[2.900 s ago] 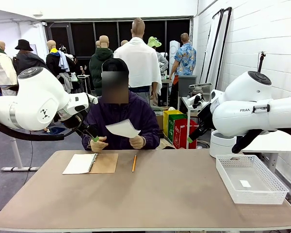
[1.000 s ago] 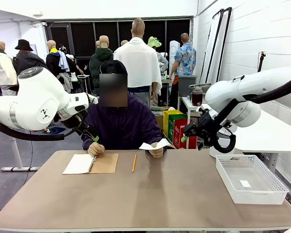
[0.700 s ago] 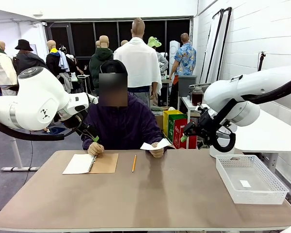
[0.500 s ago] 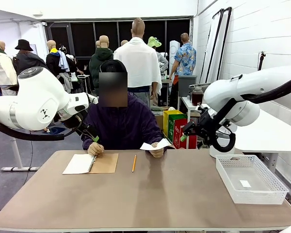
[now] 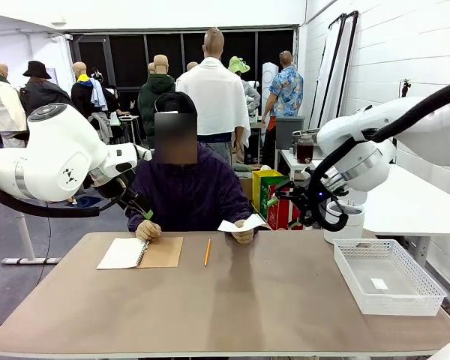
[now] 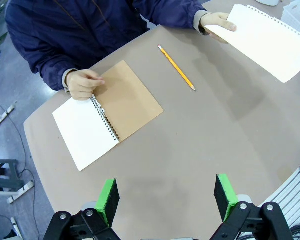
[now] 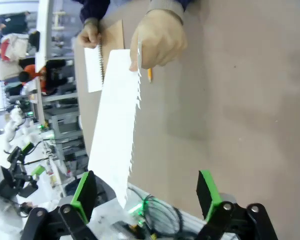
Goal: Sort the paper based on its condition.
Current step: If a person hands you a paper, place it in the Organizing basket , and if it's crumpled, put it in the Trash can.
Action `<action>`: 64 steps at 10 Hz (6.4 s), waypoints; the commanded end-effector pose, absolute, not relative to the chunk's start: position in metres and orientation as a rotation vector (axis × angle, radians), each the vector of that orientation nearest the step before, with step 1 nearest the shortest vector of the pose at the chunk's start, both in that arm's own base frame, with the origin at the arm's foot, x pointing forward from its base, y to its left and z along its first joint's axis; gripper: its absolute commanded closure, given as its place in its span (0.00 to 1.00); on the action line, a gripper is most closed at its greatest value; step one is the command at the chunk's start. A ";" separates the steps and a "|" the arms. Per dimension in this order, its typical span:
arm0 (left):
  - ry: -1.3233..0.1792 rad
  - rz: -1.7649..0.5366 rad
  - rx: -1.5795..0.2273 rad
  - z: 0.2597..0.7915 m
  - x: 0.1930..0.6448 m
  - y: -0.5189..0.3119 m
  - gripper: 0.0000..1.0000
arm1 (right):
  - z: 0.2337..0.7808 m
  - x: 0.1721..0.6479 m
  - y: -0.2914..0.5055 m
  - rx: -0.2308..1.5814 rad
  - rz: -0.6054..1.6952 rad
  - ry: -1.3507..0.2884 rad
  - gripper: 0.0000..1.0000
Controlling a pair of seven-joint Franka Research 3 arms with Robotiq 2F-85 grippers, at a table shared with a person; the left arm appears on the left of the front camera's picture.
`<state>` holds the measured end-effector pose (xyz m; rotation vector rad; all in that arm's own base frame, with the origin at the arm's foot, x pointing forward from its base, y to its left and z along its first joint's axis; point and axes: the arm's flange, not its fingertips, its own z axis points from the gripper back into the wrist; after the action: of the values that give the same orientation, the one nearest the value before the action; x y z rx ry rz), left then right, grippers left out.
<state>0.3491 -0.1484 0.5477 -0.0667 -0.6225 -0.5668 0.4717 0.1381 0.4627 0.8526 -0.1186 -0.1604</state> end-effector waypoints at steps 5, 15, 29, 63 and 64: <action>-0.621 -0.568 -0.068 0.548 0.350 -0.149 0.00 | 0.422 0.517 0.162 1.017 -0.227 0.093 0.00; -0.621 -0.568 -0.068 0.548 0.350 -0.149 0.00 | 0.403 0.534 0.175 1.118 -0.286 0.180 0.64; -0.621 -0.568 -0.068 0.548 0.350 -0.149 0.00 | 0.479 0.491 0.114 0.793 0.136 -0.144 1.00; -0.621 -0.568 -0.068 0.548 0.350 -0.149 0.00 | 0.402 0.472 -0.086 0.356 -0.185 -0.062 1.00; -0.621 -0.568 -0.068 0.548 0.350 -0.149 0.00 | 0.394 0.474 -0.085 0.341 -0.206 -0.047 1.00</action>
<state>0.3491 -0.1490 0.5479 -0.0662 -0.6226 -0.5679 0.4749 -0.0895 0.4001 0.3891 -0.0581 -0.1767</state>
